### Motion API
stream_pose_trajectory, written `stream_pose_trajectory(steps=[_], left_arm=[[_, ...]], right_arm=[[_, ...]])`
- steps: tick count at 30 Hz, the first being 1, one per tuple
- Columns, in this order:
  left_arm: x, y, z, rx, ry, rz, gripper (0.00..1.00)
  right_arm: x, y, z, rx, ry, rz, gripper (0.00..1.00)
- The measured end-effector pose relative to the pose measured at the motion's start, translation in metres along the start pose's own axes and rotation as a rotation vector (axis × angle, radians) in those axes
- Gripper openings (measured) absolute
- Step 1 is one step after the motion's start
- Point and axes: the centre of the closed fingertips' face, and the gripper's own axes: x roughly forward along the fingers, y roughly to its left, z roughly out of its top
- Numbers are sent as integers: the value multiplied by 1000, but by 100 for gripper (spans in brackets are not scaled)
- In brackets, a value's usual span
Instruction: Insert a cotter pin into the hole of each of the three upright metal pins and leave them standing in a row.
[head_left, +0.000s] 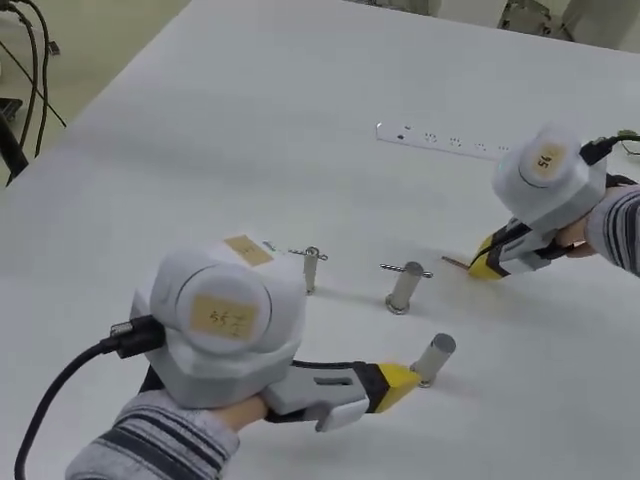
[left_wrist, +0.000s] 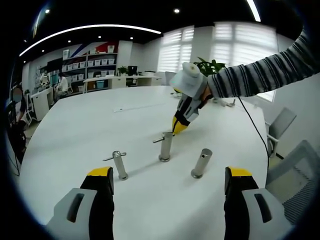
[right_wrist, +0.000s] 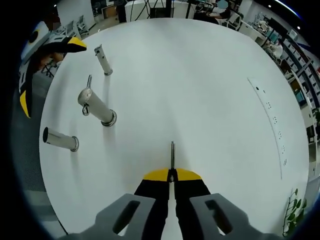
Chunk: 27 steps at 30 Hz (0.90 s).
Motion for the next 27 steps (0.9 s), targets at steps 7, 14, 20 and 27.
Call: stream_pose_trajectory(steps=[7,14,20,27], left_arm=[[1,-6,0,3,1,-29,88],[1,-11,3,-5,-14,-53,84],[2,-14,4,-14,-19,-67,82],[3,-20,4,2,-23,-84,75]], right_arm=[[-16,5,1,-16,-32,-27,0],[-34,17,3,-46,-66,-53,0],[-47,35,5,-84,-100,-55,0],[-58,56,7,-122,-124,-60,0]])
